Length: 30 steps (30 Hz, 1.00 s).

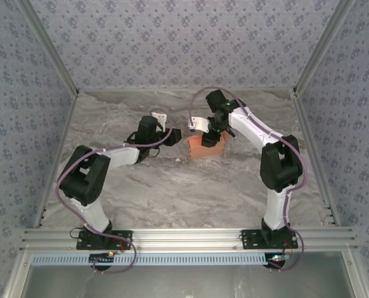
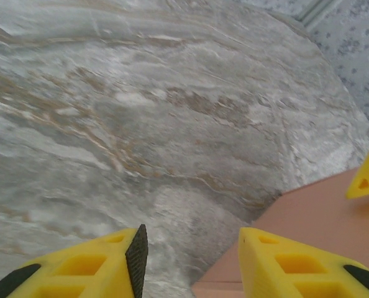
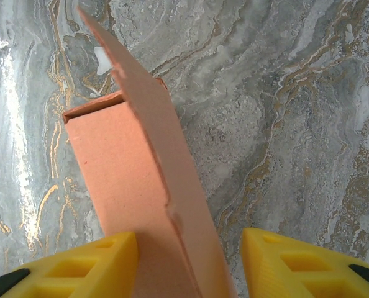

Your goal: Fold the paper box

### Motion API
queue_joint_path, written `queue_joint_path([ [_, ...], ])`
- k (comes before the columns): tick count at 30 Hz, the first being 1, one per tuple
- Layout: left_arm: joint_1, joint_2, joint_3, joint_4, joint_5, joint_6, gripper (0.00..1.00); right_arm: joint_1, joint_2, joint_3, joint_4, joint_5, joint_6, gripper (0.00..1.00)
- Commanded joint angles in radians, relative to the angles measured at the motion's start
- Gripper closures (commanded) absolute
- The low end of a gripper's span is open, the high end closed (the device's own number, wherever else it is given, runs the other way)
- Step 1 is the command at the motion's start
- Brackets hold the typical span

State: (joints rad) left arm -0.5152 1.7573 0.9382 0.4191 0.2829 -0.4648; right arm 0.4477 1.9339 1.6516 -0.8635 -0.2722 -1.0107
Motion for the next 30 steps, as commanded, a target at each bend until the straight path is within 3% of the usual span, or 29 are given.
queue_joint_path([
  [1, -0.044, -0.008, 0.051, 0.017, 0.074, -0.004, 0.55, 0.002, 0.020, -0.030, -0.035, 0.020, -0.018, 0.49],
  [9, -0.062, -0.046, 0.013, -0.048, 0.063, -0.014, 0.55, -0.001, 0.030, -0.044, -0.004, 0.012, -0.013, 0.49],
  [30, -0.099, -0.039, -0.032, 0.032, 0.056, -0.139, 0.54, 0.003, 0.033, -0.070, 0.040, 0.005, 0.003, 0.49],
])
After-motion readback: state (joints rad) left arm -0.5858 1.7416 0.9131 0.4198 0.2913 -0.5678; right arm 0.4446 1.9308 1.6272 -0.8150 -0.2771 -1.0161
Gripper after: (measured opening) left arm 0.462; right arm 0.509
